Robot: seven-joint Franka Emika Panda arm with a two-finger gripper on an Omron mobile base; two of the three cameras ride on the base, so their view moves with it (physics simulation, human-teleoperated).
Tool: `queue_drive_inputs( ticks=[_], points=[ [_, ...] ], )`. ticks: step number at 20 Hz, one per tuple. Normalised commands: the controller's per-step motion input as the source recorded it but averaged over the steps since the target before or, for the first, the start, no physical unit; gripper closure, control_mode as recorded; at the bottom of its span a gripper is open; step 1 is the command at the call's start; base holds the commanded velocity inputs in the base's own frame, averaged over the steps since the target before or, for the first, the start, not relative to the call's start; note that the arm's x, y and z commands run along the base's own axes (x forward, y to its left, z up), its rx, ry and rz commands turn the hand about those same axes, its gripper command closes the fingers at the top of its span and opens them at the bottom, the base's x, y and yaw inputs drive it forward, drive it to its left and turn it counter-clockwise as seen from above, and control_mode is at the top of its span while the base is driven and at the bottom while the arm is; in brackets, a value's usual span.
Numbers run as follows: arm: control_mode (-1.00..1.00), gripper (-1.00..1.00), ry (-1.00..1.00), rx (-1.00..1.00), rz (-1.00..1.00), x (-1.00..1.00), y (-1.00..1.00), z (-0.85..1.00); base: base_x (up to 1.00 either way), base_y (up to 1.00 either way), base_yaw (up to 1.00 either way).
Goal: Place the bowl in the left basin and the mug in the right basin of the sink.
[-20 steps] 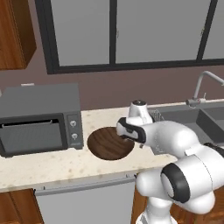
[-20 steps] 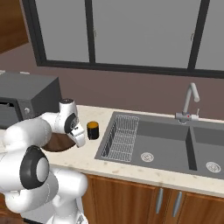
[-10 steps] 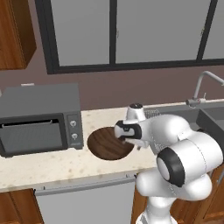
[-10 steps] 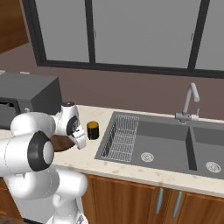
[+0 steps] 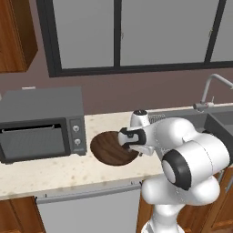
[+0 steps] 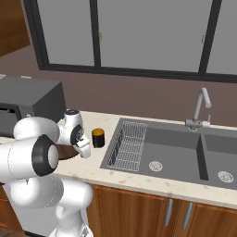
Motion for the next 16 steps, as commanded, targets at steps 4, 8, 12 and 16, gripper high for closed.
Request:
queue_drive_inputs(
  ticks=[4, 8, 12, 16],
  points=[
    [-1.00, 1.00, 0.00, 0.00, -0.01, -0.03, 0.00, 0.00, 0.00, 0.00, 0.00],
    [-1.00, 1.00, 0.00, 0.00, -0.06, -0.32, 0.00, 0.22, 0.00, 0.00, 0.00],
    [-1.00, 1.00, -0.04, 0.00, -0.04, -0.52, -0.14, 0.39, 0.00, 0.00, 0.00],
    [-1.00, 1.00, -0.13, 0.04, -0.02, -0.66, -0.54, 0.32, 0.00, 0.00, 0.00]
  ],
)
